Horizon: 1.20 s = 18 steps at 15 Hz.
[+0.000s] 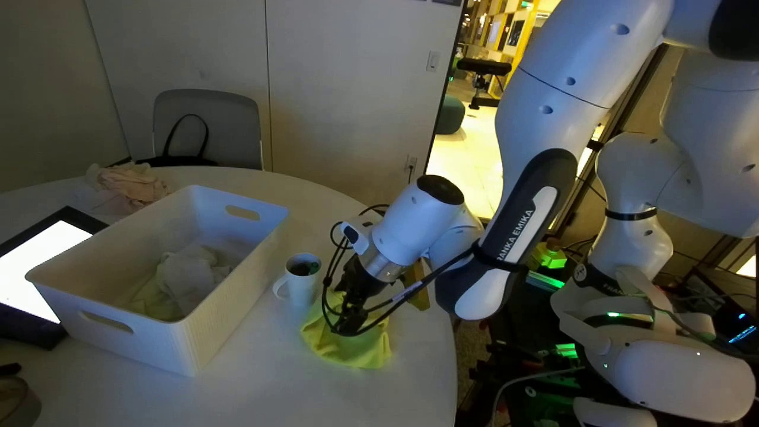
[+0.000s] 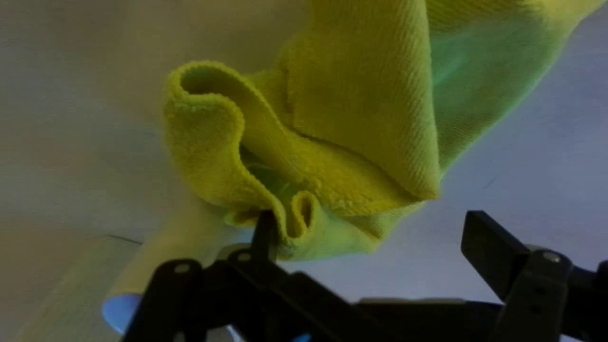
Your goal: Put each towel in the white box, and each item from the towel in the white mug
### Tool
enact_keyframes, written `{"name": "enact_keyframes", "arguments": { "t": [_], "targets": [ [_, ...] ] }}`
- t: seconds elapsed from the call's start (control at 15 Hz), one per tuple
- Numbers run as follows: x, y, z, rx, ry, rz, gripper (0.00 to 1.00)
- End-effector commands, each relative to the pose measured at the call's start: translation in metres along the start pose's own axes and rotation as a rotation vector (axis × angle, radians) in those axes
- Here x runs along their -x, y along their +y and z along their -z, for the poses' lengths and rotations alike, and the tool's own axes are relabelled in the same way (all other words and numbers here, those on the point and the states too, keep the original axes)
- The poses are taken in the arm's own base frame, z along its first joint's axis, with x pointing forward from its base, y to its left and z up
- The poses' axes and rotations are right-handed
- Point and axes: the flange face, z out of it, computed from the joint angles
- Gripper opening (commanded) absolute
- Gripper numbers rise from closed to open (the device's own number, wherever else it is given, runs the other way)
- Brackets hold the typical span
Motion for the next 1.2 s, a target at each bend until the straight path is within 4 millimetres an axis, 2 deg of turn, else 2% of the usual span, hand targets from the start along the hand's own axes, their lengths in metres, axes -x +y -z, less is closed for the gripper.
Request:
{"name": "enact_keyframes", "arguments": {
  "t": [0.0,0.4,0.87,1.13],
  "targets": [
    [0.000,-0.005,0.006,0.002,0.017,0.031,1.00],
    [0.016,-0.005,0.004,0.014,-0.005,0.044,1.00],
    [0.011,-0.025,0.034,0.142,0.051,0.102,1.00],
    [0.019,-0.052,0.051,0.176,0.000,0.122,1.00]
  ]
}}
